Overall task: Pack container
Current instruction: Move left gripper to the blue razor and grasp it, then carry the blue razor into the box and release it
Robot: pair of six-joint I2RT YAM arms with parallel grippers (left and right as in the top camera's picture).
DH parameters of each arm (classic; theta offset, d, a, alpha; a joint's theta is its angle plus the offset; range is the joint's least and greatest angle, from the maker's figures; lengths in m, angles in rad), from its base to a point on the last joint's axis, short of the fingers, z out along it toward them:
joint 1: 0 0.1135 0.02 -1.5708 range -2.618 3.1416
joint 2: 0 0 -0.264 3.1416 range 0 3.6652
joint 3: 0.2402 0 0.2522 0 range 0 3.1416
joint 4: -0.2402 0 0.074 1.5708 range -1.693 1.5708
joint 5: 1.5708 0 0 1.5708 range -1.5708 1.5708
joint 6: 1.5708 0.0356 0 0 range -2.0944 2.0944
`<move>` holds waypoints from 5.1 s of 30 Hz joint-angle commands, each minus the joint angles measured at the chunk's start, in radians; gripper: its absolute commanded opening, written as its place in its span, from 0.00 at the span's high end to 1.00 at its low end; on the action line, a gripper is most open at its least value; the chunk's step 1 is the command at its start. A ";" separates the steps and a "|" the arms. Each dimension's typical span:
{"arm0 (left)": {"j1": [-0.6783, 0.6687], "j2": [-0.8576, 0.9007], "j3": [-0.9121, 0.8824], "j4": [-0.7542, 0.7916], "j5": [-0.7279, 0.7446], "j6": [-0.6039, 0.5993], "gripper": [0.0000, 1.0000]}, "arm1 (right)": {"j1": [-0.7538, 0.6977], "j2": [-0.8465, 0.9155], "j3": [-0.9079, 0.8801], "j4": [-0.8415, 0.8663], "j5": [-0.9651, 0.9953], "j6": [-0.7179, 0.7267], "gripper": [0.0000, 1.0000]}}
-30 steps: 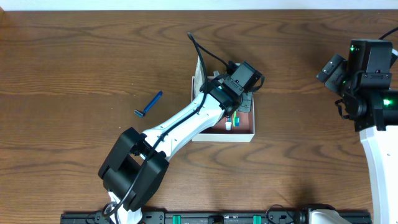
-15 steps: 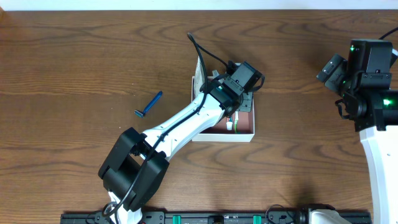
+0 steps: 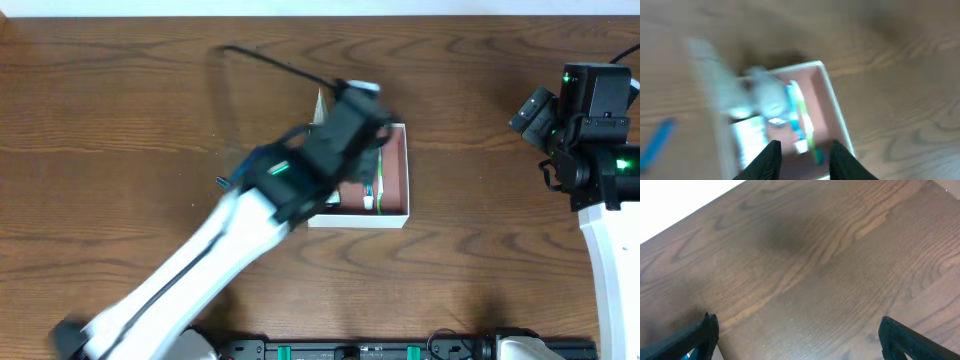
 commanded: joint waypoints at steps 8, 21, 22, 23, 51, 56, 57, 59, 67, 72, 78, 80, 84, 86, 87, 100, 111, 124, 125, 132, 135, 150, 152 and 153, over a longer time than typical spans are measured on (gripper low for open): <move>0.273 -0.182 -0.072 -0.180 -0.383 0.159 0.41 | -0.005 -0.001 0.004 -0.002 0.007 0.012 0.01; 0.604 0.187 -0.222 0.039 0.102 0.454 0.38 | -0.005 -0.001 0.004 -0.002 0.007 0.012 0.01; 0.609 0.214 -0.222 0.046 0.122 0.486 0.38 | -0.005 -0.001 0.004 -0.002 0.007 0.012 0.01; 0.613 0.239 -0.222 0.051 0.127 0.499 0.38 | -0.005 -0.001 0.004 -0.002 0.007 0.012 0.01; 0.614 0.504 -0.224 0.126 0.206 0.544 0.38 | -0.005 -0.001 0.004 -0.002 0.007 0.012 0.01; 0.614 0.504 -0.224 0.134 0.208 0.544 0.38 | -0.005 -0.001 0.004 -0.002 0.007 0.012 0.01; 0.614 0.505 -0.224 0.137 0.208 0.545 0.38 | -0.005 -0.001 0.004 -0.002 0.007 0.012 0.01; 0.614 0.508 -0.224 0.143 0.208 0.545 0.38 | -0.005 -0.001 0.004 -0.002 0.007 0.012 0.01; 0.614 0.547 -0.224 0.143 0.208 0.552 0.38 | -0.005 -0.001 0.004 -0.002 0.007 0.012 0.01; 0.614 0.552 -0.224 0.138 0.208 0.551 0.52 | -0.005 -0.001 0.004 -0.002 0.007 0.012 0.01; 0.614 0.552 -0.224 0.112 0.208 0.485 0.94 | -0.005 -0.001 0.004 -0.002 0.007 0.012 0.01; 0.614 0.551 -0.224 0.100 0.208 0.448 0.94 | -0.005 -0.001 0.004 -0.002 0.007 0.012 0.01; 0.614 0.528 -0.219 0.071 0.208 0.383 0.94 | -0.005 -0.001 0.004 -0.002 0.007 0.012 0.01; 0.614 0.502 -0.198 0.036 0.209 0.364 0.94 | -0.005 -0.001 0.004 -0.002 0.007 0.012 0.01; 0.614 0.486 -0.182 0.014 0.211 0.356 0.94 | -0.005 -0.001 0.004 -0.002 0.007 0.012 0.01; 0.552 -0.056 -0.034 0.002 0.680 0.267 0.94 | -0.005 -0.001 0.004 -0.002 0.007 0.012 0.01; 0.100 -0.082 -0.040 0.254 0.358 0.066 0.94 | -0.005 -0.001 0.004 -0.002 0.007 0.012 0.01; -0.077 0.317 -0.040 0.340 0.097 -0.080 0.94 | -0.005 -0.001 0.004 -0.002 0.007 0.012 0.01; -0.073 0.335 -0.040 0.340 0.096 -0.086 0.94 | -0.005 -0.001 0.004 -0.002 0.007 0.012 0.01; -0.049 0.401 -0.040 0.342 0.085 -0.090 0.94 | -0.005 -0.001 0.004 -0.002 0.007 0.012 0.01; -0.047 0.417 -0.040 0.342 0.083 -0.090 0.94 | -0.005 -0.001 0.004 -0.002 0.007 0.012 0.01; -0.047 0.408 -0.040 0.356 0.084 -0.058 0.67 | -0.005 -0.001 0.004 -0.002 0.007 0.012 0.01; -0.047 0.376 -0.040 0.339 0.084 -0.059 0.67 | -0.005 -0.001 0.004 -0.002 0.007 0.012 0.01; -0.047 0.353 -0.040 0.328 0.084 -0.058 0.67 | -0.005 -0.001 0.004 -0.002 0.007 0.012 0.01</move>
